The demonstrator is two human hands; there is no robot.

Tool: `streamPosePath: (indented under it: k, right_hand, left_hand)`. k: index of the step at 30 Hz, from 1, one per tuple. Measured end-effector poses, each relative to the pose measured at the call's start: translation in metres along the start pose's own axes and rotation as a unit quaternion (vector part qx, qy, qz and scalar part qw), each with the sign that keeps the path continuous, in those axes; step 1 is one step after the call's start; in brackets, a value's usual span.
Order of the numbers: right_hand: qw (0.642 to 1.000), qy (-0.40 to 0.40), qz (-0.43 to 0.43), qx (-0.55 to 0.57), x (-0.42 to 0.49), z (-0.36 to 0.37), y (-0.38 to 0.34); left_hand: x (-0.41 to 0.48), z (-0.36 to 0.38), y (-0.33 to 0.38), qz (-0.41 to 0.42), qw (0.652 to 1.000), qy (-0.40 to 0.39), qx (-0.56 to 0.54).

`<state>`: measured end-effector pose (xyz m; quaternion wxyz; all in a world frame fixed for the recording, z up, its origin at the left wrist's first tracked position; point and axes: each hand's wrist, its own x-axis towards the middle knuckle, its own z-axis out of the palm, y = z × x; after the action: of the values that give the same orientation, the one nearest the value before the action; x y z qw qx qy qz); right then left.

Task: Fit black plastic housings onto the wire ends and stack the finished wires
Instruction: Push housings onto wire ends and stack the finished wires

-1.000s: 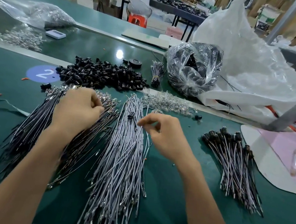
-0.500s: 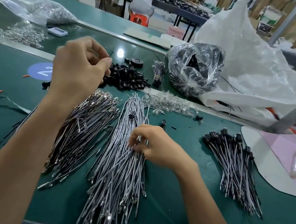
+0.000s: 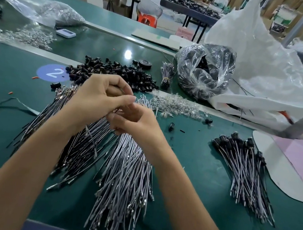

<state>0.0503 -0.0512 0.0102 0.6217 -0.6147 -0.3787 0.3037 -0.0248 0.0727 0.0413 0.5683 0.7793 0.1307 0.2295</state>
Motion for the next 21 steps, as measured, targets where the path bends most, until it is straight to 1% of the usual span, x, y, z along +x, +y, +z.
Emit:
streamPosePath:
  k: [2, 5, 7, 9, 11, 16, 18, 21]
  right_hand:
    - [0.997, -0.004, 0.015, 0.079, 0.004, 0.008, 0.002]
    - [0.992, 0.015, 0.037, 0.121, 0.007, 0.008, 0.008]
    - [0.99, 0.043, 0.026, 0.132, 0.003, 0.003, 0.013]
    - [0.988, 0.065, 0.003, 0.138, 0.0, -0.002, 0.018]
    - [0.985, 0.078, -0.011, 0.151, -0.001, -0.008, 0.02]
    - [0.984, 0.089, -0.017, 0.156, -0.001, -0.007, 0.024]
    - [0.983, 0.089, -0.014, 0.158, -0.003, -0.008, 0.025]
    - [0.989, 0.07, -0.002, 0.132, -0.005, -0.008, 0.026]
  left_hand:
    - [-0.005, 0.002, 0.001, -0.001, 1.0, 0.001, 0.005]
    - [-0.011, -0.001, -0.008, 0.035, 0.997, 0.044, 0.043]
    - [-0.023, -0.006, -0.022, 0.044, 0.989, 0.046, 0.13]
    - [-0.046, -0.014, -0.039, 0.044, 0.97, 0.017, 0.238]
    - [-0.066, -0.021, -0.053, 0.045, 0.957, -0.011, 0.286]
    - [-0.075, -0.021, -0.067, 0.189, 0.928, 0.005, 0.322]
    - [-0.074, -0.018, -0.069, 0.222, 0.924, 0.005, 0.312]
    - [-0.072, -0.016, -0.069, 0.242, 0.928, 0.012, 0.283]
